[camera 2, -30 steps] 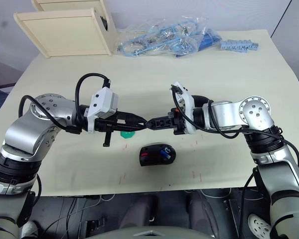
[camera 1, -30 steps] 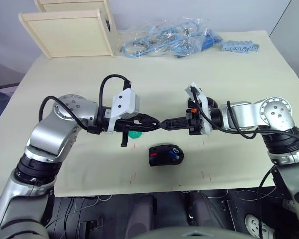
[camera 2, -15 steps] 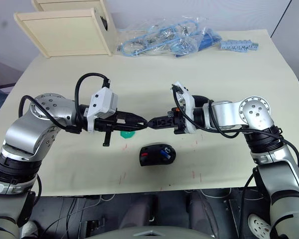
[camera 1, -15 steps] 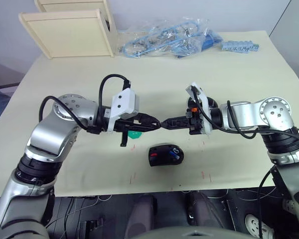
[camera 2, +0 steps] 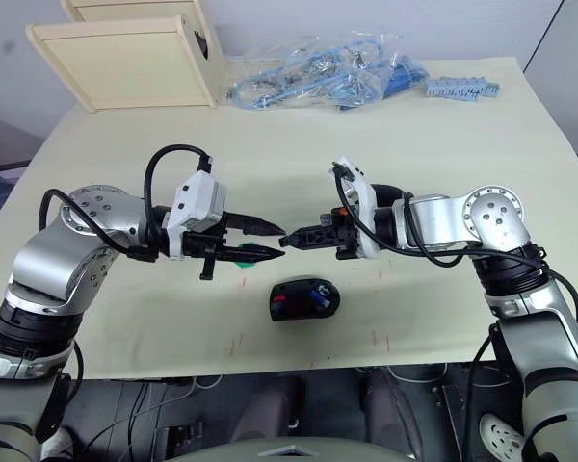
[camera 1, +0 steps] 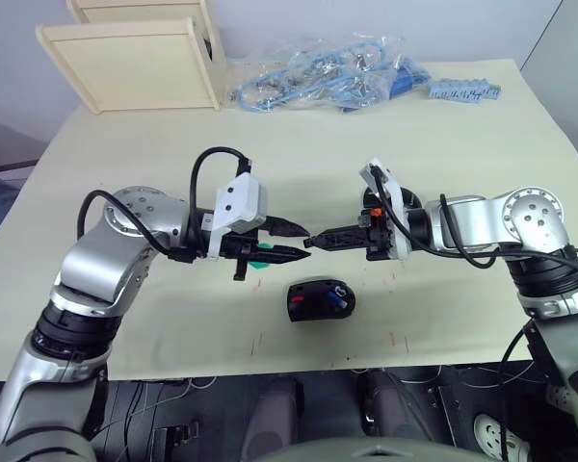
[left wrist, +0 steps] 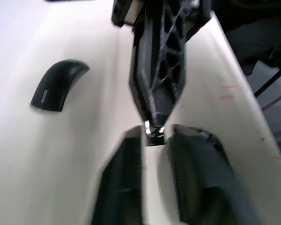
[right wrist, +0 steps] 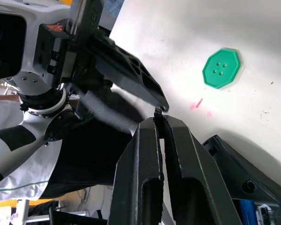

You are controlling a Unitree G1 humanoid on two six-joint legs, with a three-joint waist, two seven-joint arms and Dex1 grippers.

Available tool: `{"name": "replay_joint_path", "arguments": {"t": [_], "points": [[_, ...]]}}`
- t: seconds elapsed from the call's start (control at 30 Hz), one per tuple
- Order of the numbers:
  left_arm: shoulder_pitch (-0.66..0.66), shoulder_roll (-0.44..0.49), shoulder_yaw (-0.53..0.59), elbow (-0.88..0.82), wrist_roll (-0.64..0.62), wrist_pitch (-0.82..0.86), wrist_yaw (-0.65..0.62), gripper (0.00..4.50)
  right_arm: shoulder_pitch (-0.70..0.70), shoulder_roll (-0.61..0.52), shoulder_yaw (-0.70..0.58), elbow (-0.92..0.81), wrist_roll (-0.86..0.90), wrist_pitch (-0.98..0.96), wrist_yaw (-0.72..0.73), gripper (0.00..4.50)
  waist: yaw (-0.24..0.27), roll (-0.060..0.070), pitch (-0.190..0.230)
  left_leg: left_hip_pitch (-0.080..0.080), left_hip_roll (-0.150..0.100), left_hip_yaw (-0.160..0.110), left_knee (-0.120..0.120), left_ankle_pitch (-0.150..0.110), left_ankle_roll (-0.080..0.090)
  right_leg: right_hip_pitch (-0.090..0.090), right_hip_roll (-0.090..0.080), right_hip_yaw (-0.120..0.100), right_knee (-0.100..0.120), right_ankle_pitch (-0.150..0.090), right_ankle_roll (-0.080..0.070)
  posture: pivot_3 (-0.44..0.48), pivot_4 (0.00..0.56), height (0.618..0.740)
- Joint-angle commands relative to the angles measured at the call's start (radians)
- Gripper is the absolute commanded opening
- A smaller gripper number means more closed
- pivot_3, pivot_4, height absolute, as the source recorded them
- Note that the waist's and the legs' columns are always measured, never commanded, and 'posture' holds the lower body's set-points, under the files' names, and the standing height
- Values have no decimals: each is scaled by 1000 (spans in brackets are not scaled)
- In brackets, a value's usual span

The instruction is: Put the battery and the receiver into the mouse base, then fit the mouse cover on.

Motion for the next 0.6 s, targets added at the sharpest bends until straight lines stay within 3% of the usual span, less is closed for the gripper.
{"name": "replay_joint_path", "arguments": {"t": [0.03,0.13,0.17,0.4,0.6], "points": [[37,16,81,-35,-55,34,22,2851,3,-30,-24,-40,16,5,13,0,-1,0,0,0,0,0,0,0,0,0,0,0,0,0,0,0,150,740],[106,27,142,-66,-101,74,44,4195,13,-59,-36,-47,16,11,23,0,-1,0,0,0,0,0,0,0,0,0,0,0,0,0,0,0,150,740],[133,30,164,-79,-120,87,52,4420,17,-70,-41,-51,16,13,27,0,-1,0,0,0,0,0,0,0,0,0,0,0,0,0,0,0,150,740],[323,26,268,-172,-191,112,100,4420,44,-162,-70,-74,16,31,64,0,3,0,0,0,1,0,0,0,0,0,0,1,0,0,0,0,150,740],[443,9,257,-197,-166,48,102,4420,57,-280,-77,-120,16,55,96,0,6,0,0,0,1,1,0,0,0,0,0,1,0,0,0,0,150,740]]}}
